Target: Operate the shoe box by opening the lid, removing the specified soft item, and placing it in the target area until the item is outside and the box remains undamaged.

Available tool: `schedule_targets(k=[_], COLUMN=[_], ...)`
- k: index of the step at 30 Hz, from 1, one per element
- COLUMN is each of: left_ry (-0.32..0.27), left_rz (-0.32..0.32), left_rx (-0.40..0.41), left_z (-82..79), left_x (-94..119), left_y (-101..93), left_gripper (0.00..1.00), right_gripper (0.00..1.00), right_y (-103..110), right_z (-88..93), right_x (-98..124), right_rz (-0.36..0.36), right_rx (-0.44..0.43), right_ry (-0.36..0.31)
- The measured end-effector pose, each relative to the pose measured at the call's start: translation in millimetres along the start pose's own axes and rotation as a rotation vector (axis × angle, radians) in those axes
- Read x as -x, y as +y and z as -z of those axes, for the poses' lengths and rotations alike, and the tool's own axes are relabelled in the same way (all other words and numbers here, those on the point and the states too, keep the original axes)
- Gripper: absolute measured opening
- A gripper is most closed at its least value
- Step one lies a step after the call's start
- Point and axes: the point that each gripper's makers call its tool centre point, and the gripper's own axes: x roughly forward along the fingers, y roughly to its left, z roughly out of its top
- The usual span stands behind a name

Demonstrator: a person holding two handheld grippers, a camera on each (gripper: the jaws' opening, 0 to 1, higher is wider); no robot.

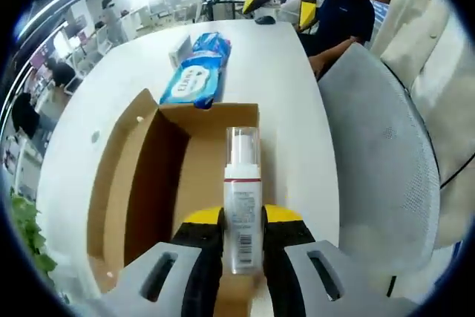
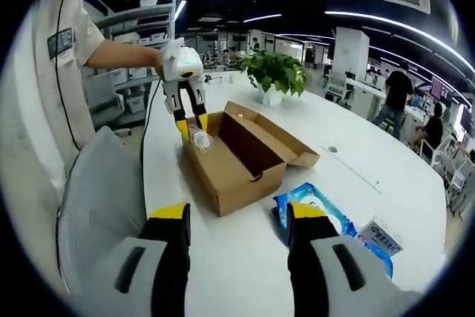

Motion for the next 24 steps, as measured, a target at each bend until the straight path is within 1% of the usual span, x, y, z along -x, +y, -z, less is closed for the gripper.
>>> schedule_targets(k=[13,24], left_ry=[-0.025,-0.067], left_rz=[0.041,0.072], left_rx=[-0.046,-0.080], left_z=[-22.5,-46.2], left_x=[-4,-8], left_y=[-22.0,-40.0], left_gripper=[0.17,0.17], right_gripper=[0.42,0.39], right_y=[27,51], right_z=[-12.4,-18.7], right_x=[-18,-30], right_rz=[-0.074,-0.133], right_rx=[0.026,0.043], right_ry=[-0.019,-0.025])
